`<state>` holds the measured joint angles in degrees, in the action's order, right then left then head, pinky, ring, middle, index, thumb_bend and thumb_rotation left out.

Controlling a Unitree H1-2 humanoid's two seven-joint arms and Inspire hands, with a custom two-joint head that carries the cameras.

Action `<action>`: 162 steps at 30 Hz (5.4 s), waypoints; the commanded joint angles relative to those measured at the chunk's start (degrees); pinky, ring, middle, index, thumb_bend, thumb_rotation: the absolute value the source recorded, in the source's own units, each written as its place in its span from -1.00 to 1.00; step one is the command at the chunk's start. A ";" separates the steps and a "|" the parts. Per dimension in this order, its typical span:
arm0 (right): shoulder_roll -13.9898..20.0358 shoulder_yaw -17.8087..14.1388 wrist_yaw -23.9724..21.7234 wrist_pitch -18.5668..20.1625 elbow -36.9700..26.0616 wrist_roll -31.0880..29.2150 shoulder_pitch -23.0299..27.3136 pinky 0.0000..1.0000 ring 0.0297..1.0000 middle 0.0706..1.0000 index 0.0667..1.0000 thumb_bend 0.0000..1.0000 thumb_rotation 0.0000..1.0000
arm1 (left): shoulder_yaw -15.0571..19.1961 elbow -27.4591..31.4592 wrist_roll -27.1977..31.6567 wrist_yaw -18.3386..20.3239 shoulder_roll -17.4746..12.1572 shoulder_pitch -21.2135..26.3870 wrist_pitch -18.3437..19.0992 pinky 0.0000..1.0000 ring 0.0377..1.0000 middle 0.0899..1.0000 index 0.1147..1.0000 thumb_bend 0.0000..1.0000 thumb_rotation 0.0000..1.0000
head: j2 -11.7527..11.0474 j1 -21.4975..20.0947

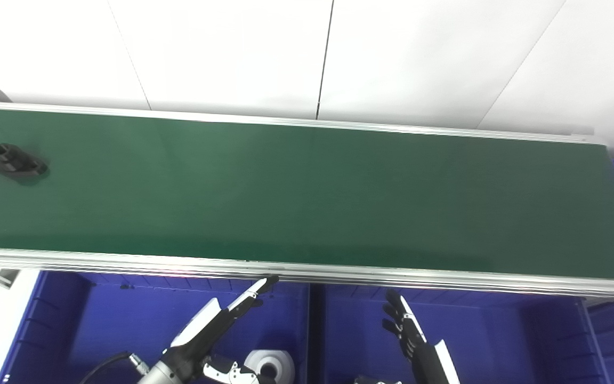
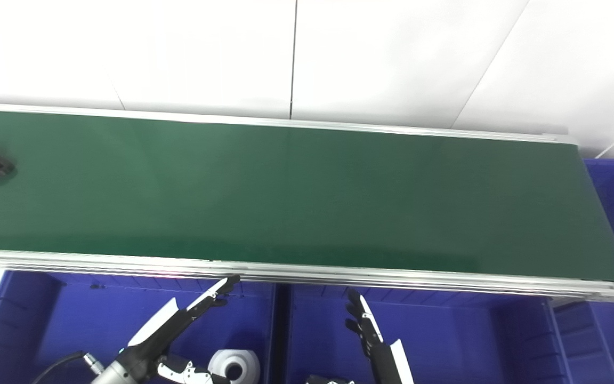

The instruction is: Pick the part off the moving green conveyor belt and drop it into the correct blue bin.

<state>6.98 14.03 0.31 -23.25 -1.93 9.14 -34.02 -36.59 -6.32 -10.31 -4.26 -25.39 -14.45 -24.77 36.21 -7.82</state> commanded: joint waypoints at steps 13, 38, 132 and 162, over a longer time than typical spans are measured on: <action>-0.24 -0.28 -0.78 -2.19 -1.15 0.46 -0.34 0.80 0.89 0.91 0.91 0.99 -0.20 | 1.09 1.70 1.39 -3.22 0.00 -0.79 -2.15 0.80 0.97 1.00 0.96 0.77 -0.06 | 1.14 0.44; -0.29 -1.20 1.19 -2.77 -0.59 5.26 -0.86 0.79 0.90 0.95 0.97 0.78 -0.19 | 2.07 1.20 1.44 0.75 0.59 -1.63 -2.15 0.67 0.85 0.93 0.88 0.71 -0.05 | -4.81 16.91; 3.70 -7.46 1.06 12.20 -23.45 3.61 17.57 0.60 0.68 0.69 0.77 0.76 -0.24 | 2.20 5.04 -1.09 -1.46 0.95 -4.74 -2.14 0.71 0.89 0.96 0.89 0.78 0.04 | 2.17 4.87; -3.41 2.66 -8.22 36.92 -11.07 27.08 49.53 0.31 0.44 0.50 0.65 0.72 -0.39 | 7.84 3.94 1.77 9.49 1.62 -3.07 -2.13 0.81 0.96 1.00 0.97 0.87 0.08 | 2.15 -5.66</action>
<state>4.41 16.34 -8.38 13.21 -12.66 35.20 12.89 -29.29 -3.19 -9.17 4.81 -23.39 -17.53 -24.88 38.41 -13.54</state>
